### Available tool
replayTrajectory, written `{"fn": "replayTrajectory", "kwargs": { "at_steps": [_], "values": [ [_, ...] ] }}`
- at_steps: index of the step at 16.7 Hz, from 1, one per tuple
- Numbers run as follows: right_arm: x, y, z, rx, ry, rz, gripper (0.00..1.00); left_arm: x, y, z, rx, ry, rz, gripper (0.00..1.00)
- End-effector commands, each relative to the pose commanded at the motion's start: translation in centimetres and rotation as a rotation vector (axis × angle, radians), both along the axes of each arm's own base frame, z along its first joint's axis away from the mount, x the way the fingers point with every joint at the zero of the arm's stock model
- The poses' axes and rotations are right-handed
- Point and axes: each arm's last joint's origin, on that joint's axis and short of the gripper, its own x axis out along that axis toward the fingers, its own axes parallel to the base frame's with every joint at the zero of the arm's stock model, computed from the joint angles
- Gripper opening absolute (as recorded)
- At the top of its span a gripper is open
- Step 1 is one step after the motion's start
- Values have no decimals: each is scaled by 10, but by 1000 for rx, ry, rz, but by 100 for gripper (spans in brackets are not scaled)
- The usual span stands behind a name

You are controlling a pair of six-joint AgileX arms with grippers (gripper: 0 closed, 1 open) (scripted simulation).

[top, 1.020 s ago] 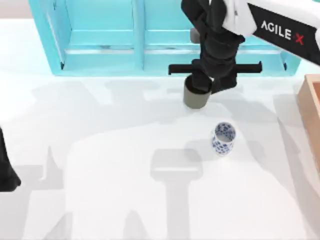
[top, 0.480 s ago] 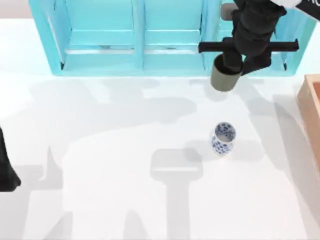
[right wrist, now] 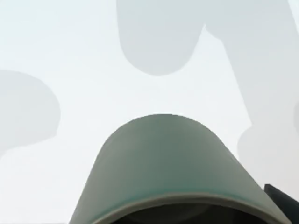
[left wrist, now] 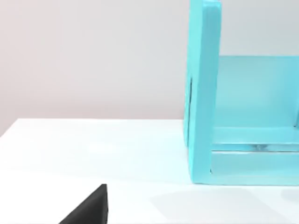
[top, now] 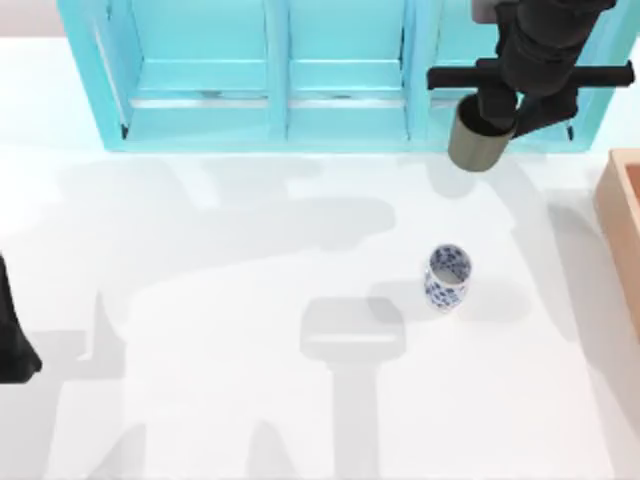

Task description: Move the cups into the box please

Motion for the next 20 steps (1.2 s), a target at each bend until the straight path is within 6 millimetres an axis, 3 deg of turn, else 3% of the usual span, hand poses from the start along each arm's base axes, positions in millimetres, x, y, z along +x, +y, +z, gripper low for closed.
{"fn": "replayTrajectory", "kwargs": {
  "at_steps": [2, 4, 8, 11, 14, 17, 20],
  "values": [
    [0, -6, 2, -1, 0, -2, 0, 0, 0, 0, 0, 0, 0, 100],
    [-2, -29, 9, -7, 2, -15, 0, 0, 0, 0, 0, 0, 0, 100],
    [-22, -115, 29, -26, 25, -53, 0, 0, 0, 0, 0, 0, 0, 100],
    [-61, -184, 42, -40, 59, -65, 0, 0, 0, 0, 0, 0, 0, 100],
    [-114, -236, 49, -45, 95, -54, 0, 0, 0, 0, 0, 0, 0, 100],
    [-168, -265, 49, -45, 119, -27, 0, 0, 0, 0, 0, 0, 0, 100],
    [-208, -277, 47, -44, 124, -6, 0, 0, 0, 0, 0, 0, 0, 100]
  ]
}}
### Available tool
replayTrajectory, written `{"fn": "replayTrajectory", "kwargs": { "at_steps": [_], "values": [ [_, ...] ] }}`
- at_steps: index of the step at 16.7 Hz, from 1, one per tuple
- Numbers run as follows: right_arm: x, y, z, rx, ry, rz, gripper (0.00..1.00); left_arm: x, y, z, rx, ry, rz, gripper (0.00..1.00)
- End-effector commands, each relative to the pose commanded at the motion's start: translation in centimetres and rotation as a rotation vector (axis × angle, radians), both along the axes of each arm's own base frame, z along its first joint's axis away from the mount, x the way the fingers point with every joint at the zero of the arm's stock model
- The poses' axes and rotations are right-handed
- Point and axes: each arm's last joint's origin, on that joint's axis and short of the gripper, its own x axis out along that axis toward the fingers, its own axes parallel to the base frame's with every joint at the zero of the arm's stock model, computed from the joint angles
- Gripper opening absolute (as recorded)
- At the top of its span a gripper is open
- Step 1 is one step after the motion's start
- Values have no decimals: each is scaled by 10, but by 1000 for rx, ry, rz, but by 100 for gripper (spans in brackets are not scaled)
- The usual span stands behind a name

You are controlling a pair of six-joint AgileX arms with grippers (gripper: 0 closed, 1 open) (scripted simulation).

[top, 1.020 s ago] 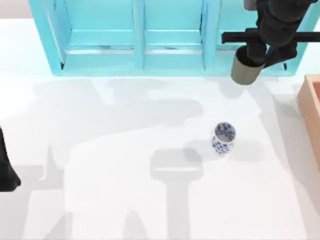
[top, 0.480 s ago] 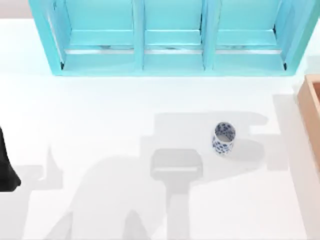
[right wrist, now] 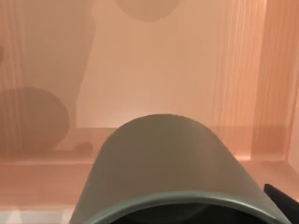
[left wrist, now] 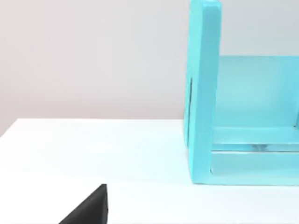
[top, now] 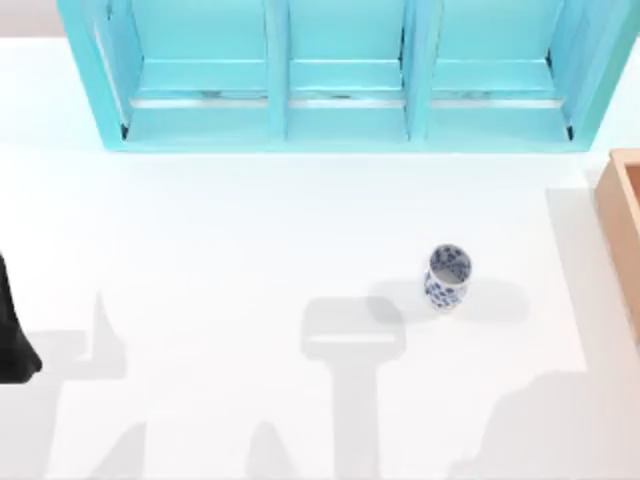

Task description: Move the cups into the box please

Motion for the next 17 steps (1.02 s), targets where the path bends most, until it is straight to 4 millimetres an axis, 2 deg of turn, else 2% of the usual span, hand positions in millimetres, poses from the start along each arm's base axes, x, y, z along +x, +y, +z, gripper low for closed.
{"fn": "replayTrajectory", "kwargs": {
  "at_steps": [2, 8, 17],
  "values": [
    [-12, -3, -1, 0, 0, 1, 0, 0, 0, 0, 0, 0, 0, 100],
    [-12, -2, -5, 0, 0, 2, 0, 0, 0, 0, 0, 0, 0, 100],
    [-10, 3, -60, -1, -1, 1, 0, 0, 0, 0, 0, 0, 0, 100]
  ]
}}
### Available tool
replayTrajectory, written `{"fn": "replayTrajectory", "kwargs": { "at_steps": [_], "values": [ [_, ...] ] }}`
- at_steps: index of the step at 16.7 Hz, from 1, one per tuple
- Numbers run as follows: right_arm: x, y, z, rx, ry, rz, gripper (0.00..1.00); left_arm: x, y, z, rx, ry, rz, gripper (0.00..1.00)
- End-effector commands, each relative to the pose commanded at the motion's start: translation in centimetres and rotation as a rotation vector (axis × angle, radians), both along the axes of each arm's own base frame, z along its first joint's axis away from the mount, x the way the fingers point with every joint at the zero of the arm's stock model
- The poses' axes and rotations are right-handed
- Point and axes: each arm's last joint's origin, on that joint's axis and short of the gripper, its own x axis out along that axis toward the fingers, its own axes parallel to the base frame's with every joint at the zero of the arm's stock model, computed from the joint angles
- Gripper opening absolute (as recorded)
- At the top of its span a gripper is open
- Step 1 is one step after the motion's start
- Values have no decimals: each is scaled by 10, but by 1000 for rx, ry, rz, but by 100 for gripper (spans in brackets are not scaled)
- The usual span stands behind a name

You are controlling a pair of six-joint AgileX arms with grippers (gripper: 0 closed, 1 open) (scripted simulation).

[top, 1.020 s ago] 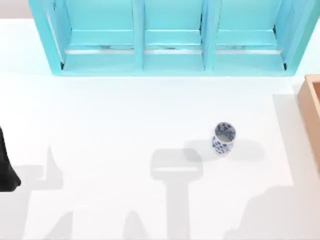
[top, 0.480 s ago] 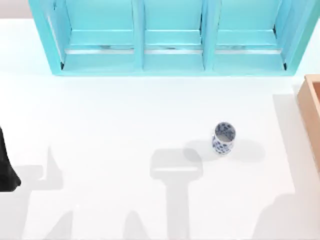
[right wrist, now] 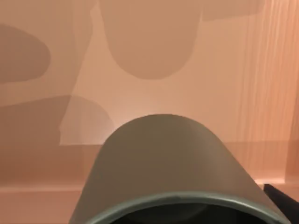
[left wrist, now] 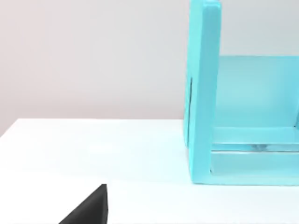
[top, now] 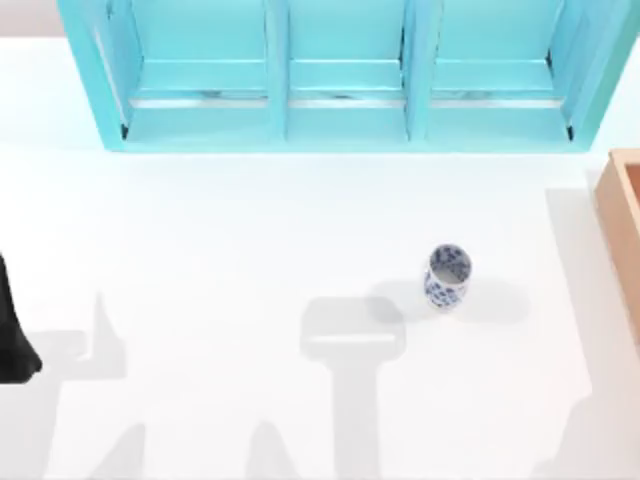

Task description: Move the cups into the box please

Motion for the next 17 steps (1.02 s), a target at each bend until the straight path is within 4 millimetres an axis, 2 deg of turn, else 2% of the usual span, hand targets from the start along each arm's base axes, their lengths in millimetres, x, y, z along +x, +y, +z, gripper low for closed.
{"fn": "replayTrajectory", "kwargs": {
  "at_steps": [5, 17],
  "values": [
    [0, 1, -6, 1, 1, 0, 0, 0, 0, 0, 0, 0, 0, 100],
    [0, 1, -6, 1, 1, 0, 90, 0, 0, 0, 0, 0, 0, 100]
  ]
}}
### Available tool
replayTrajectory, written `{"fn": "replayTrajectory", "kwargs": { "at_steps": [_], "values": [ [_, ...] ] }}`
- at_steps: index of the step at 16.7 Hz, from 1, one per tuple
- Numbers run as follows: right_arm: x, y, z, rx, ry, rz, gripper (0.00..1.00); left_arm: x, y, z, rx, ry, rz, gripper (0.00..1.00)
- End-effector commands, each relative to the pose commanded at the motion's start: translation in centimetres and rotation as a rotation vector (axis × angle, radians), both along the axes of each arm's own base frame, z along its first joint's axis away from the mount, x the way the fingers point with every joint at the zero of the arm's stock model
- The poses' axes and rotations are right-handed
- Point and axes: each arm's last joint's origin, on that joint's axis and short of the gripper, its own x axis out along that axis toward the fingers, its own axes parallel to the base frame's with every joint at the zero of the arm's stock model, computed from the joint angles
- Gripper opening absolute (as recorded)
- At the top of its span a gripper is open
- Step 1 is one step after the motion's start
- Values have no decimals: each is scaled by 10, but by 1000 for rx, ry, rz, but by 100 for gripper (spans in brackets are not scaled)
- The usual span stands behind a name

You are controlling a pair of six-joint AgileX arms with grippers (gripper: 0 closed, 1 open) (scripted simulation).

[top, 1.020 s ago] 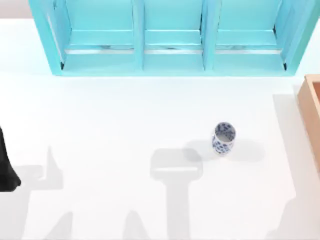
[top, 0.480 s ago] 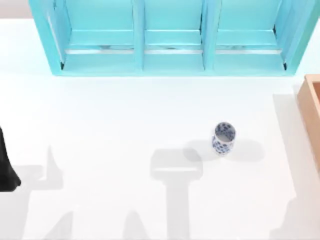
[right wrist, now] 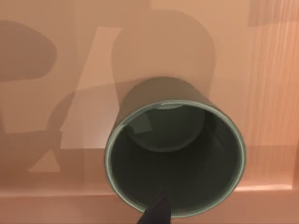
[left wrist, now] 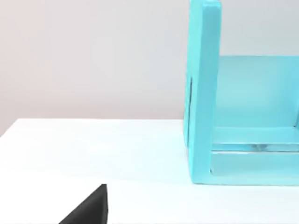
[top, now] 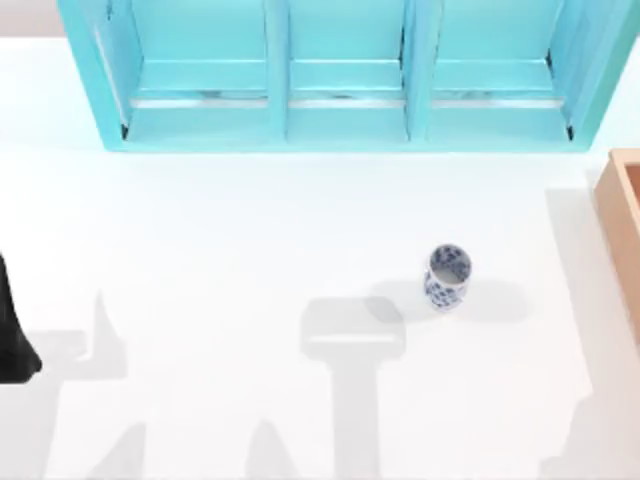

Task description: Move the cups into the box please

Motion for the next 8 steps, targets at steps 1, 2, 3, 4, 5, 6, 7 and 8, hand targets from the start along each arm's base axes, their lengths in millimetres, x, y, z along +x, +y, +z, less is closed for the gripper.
{"fn": "replayTrajectory", "kwargs": {
  "at_steps": [1, 2, 3, 4, 5, 6, 7, 8],
  "values": [
    [0, 0, 0, 0, 0, 0, 98, 0, 0, 0, 0, 0, 0, 100],
    [0, 0, 0, 0, 0, 0, 100, 0, 0, 0, 0, 0, 0, 100],
    [0, 0, 0, 0, 0, 0, 100, 0, 0, 0, 0, 0, 0, 100],
    [0, 0, 0, 0, 0, 0, 100, 0, 0, 0, 0, 0, 0, 100],
    [0, 0, 0, 0, 0, 0, 100, 0, 0, 0, 0, 0, 0, 100],
    [0, 0, 0, 0, 0, 0, 100, 0, 0, 0, 0, 0, 0, 100],
    [0, 0, 0, 0, 0, 0, 100, 0, 0, 0, 0, 0, 0, 100],
    [0, 0, 0, 0, 0, 0, 100, 0, 0, 0, 0, 0, 0, 100]
  ]
}}
